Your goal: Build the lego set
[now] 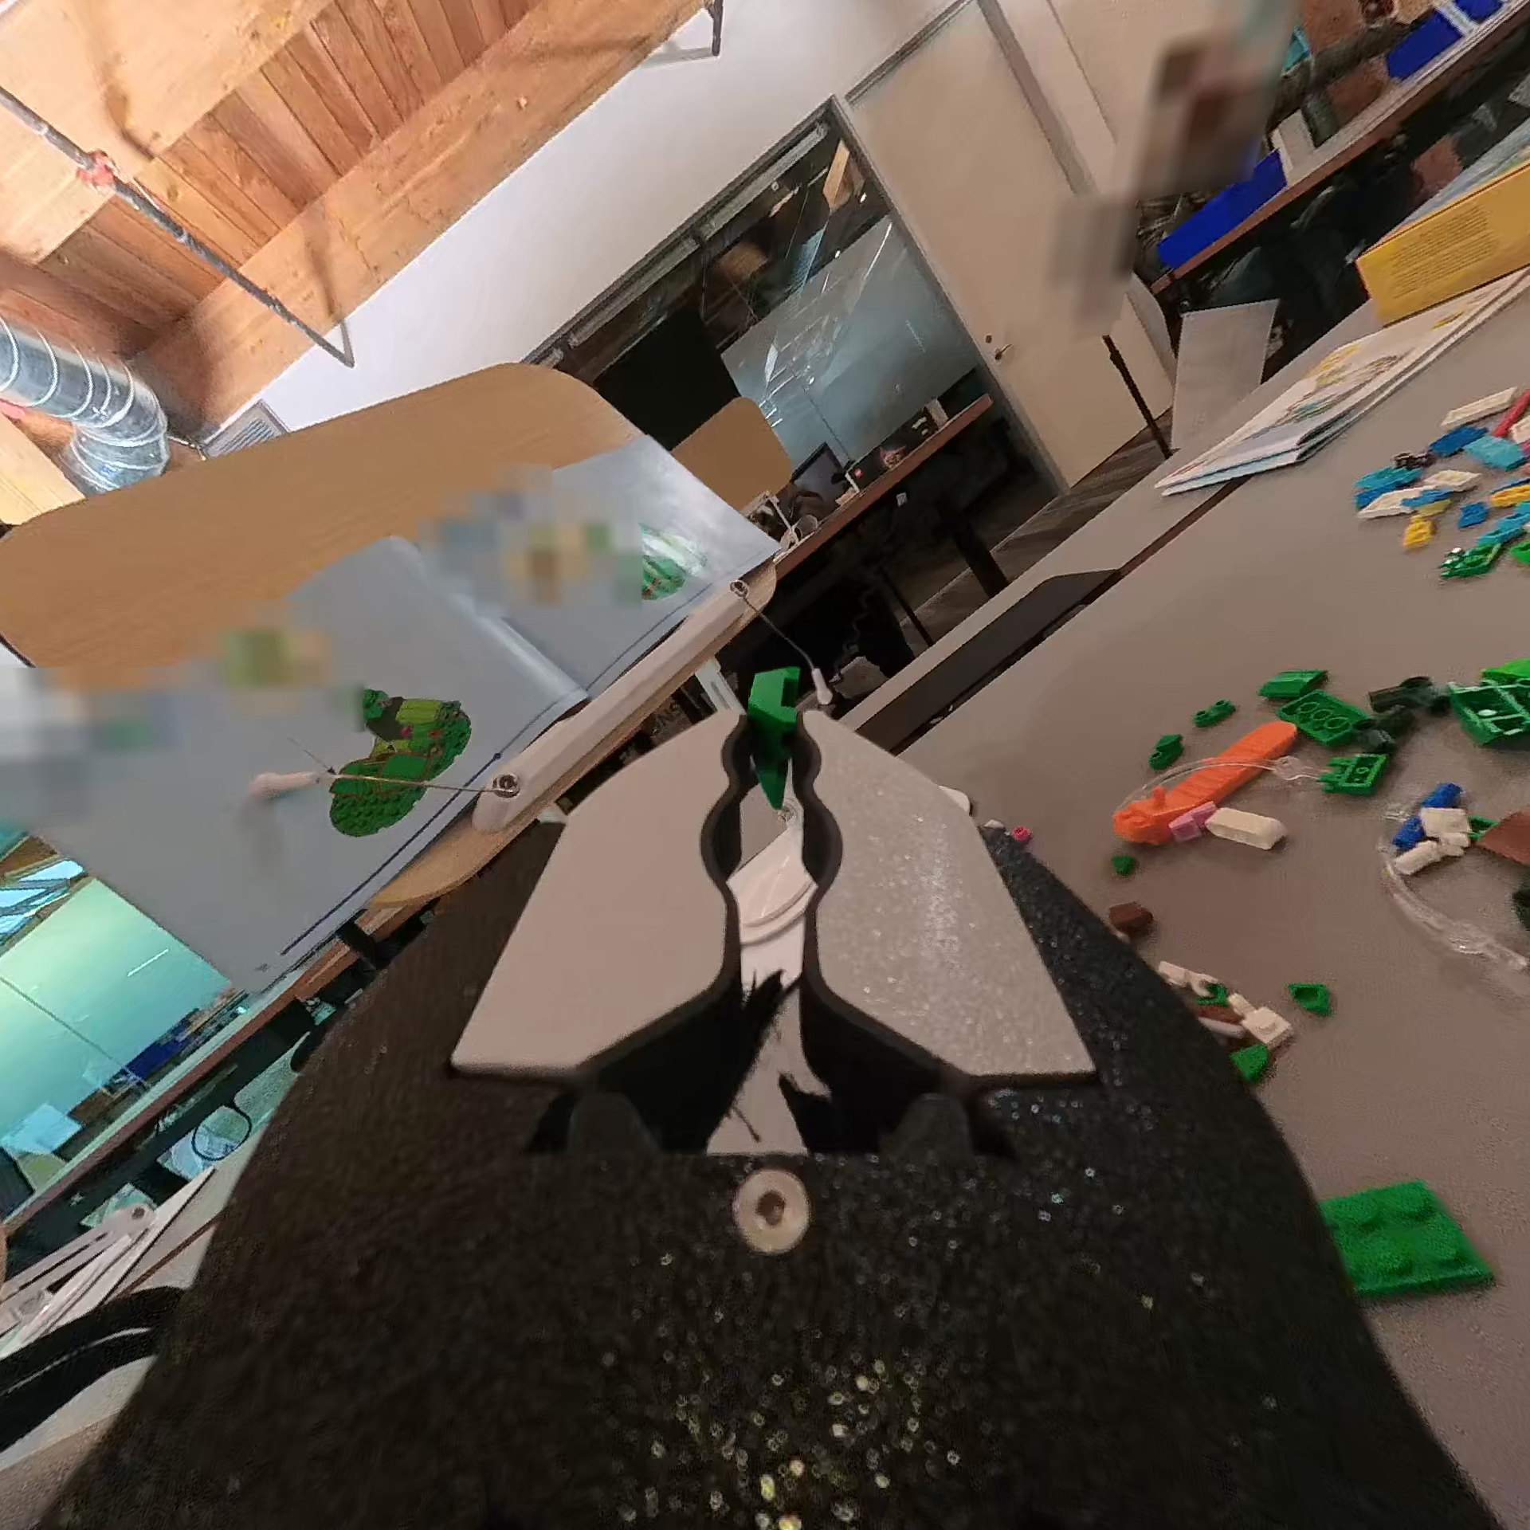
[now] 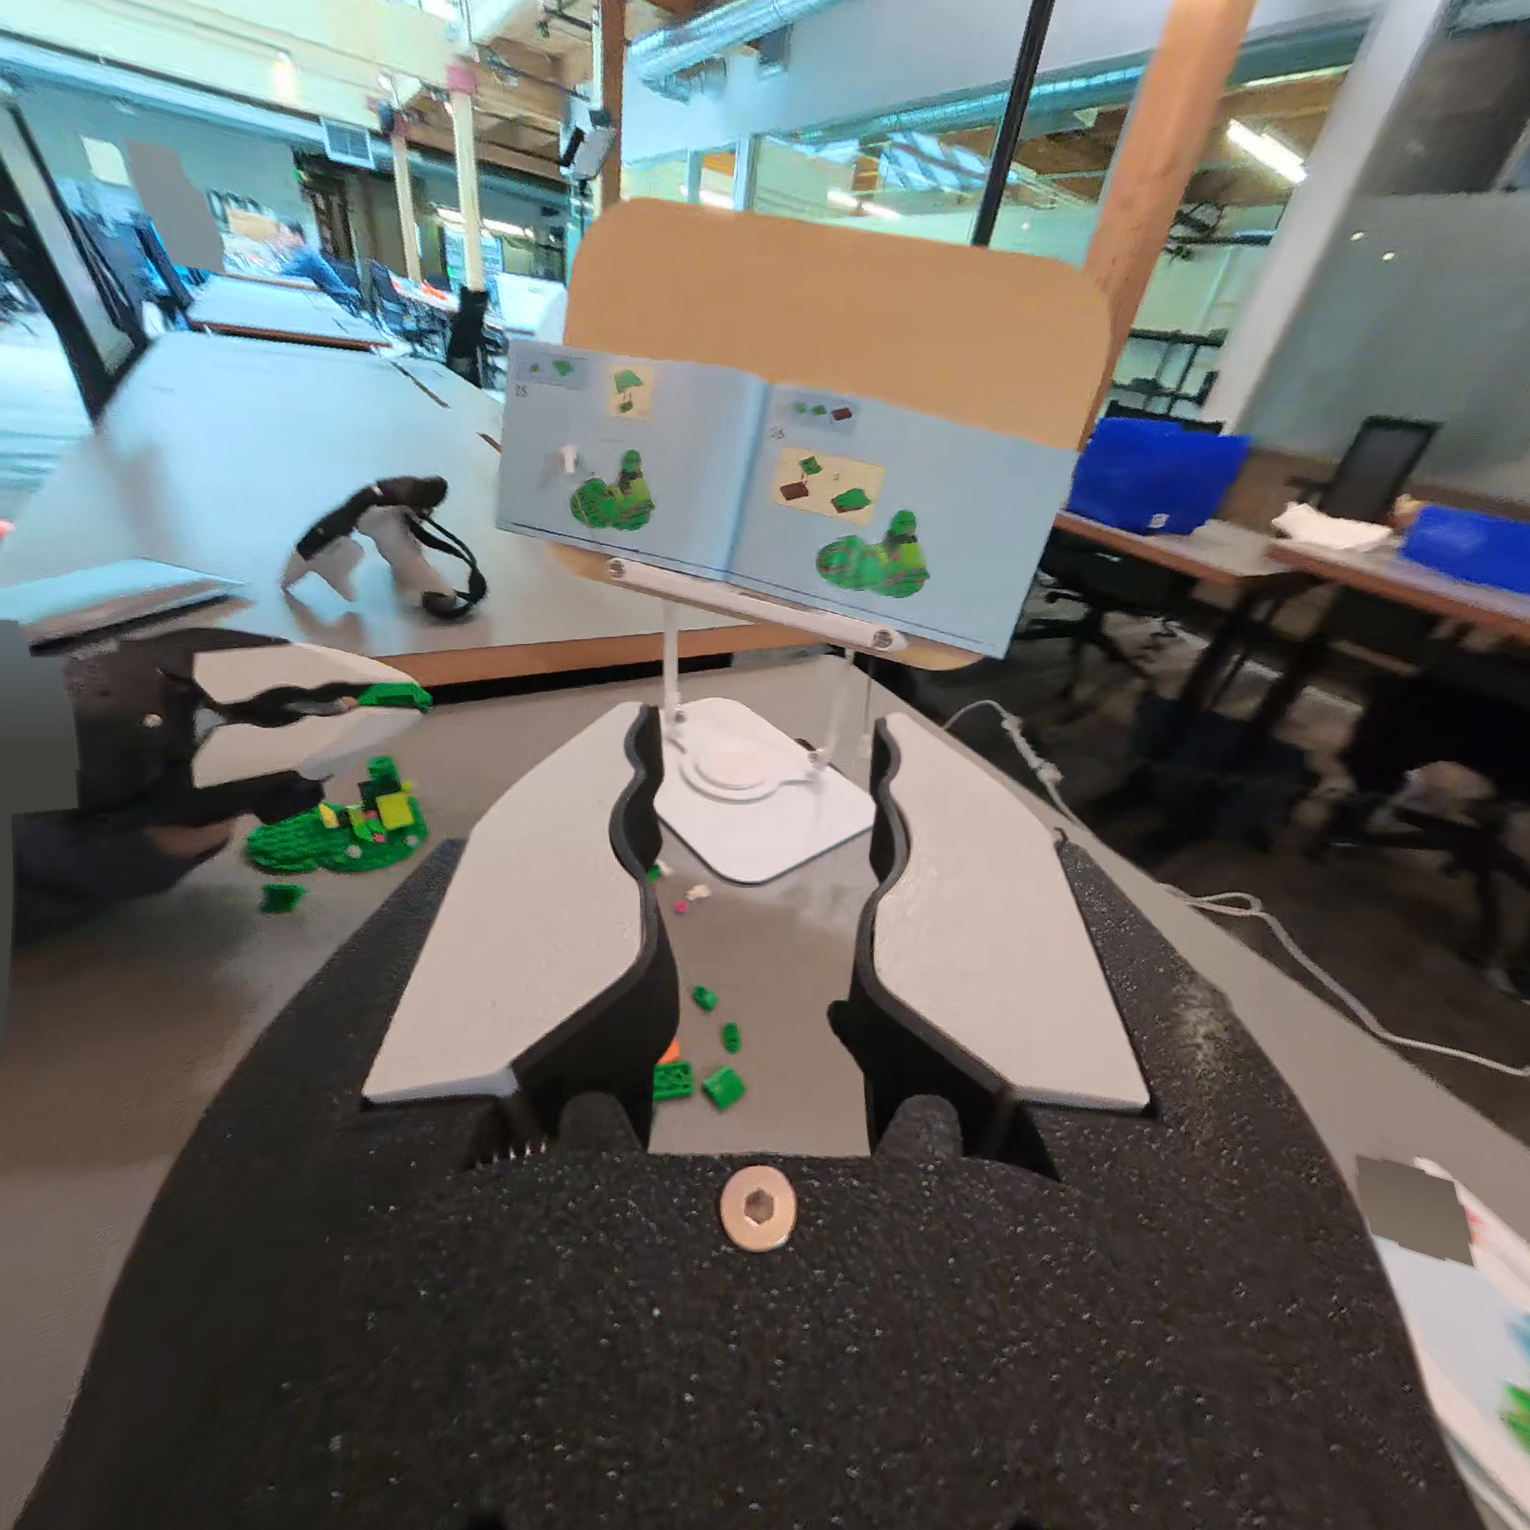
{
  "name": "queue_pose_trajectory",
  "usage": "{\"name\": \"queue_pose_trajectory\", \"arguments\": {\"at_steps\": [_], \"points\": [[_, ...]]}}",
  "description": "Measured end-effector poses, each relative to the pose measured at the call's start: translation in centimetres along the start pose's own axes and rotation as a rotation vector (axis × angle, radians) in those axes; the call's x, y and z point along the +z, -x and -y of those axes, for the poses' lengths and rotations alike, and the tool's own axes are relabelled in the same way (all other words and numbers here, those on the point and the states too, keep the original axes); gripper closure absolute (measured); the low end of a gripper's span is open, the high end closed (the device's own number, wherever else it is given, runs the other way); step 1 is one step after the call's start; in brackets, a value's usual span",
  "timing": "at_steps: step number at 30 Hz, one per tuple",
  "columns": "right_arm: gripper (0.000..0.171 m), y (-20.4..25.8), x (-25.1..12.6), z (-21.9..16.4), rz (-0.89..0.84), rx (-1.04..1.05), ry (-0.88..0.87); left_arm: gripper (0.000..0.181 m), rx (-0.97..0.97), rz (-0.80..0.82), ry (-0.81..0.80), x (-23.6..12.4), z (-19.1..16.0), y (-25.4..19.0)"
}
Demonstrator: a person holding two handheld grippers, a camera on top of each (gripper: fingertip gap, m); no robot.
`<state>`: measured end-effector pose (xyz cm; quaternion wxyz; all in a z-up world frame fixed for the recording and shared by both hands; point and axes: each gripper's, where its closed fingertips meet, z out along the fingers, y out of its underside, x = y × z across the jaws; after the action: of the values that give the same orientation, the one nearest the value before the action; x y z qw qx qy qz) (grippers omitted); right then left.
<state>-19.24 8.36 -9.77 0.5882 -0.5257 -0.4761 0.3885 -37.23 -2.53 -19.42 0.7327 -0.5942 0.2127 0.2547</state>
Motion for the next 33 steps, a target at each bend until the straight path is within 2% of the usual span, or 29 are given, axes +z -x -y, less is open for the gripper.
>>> {"name": "queue_pose_trajectory", "arguments": {"at_steps": [6, 12, 19, 23, 28, 33], "points": [[0.125, 0.8, -0.8, -0.7, 0.056, -0.105, 0.059, 0.173, 0.001, -0.031, 0.024, 0.0, -0.3, -0.7], [0.128, 0.6, -0.8, -1.6, 0.047, -0.230, 0.103, 0.173, -0.013, -0.101, 0.022, 0.9, 0.3, -3.9], [0.128, 3.3, -0.5, -1.7, 0.193, -0.113, 0.016, 0.173, -0.134, -0.265, 0.015, 3.1, 2.0, -9.3], [0.124, 5.8, 0.0, -5.0, 0.224, -0.069, -0.024, 0.173, -0.137, -0.278, 0.006, 3.9, 1.8, -10.1], [0.128, 8.1, 0.9, -10.3, 0.193, -0.158, 0.033, 0.173, -0.196, -0.293, -0.015, 4.3, 1.6, -10.2], [0.136, 8.5, 1.1, -12.5, 0.121, -0.164, 0.021, 0.173, -0.253, -0.364, -0.050, 3.1, 2.2, -10.4]]}}
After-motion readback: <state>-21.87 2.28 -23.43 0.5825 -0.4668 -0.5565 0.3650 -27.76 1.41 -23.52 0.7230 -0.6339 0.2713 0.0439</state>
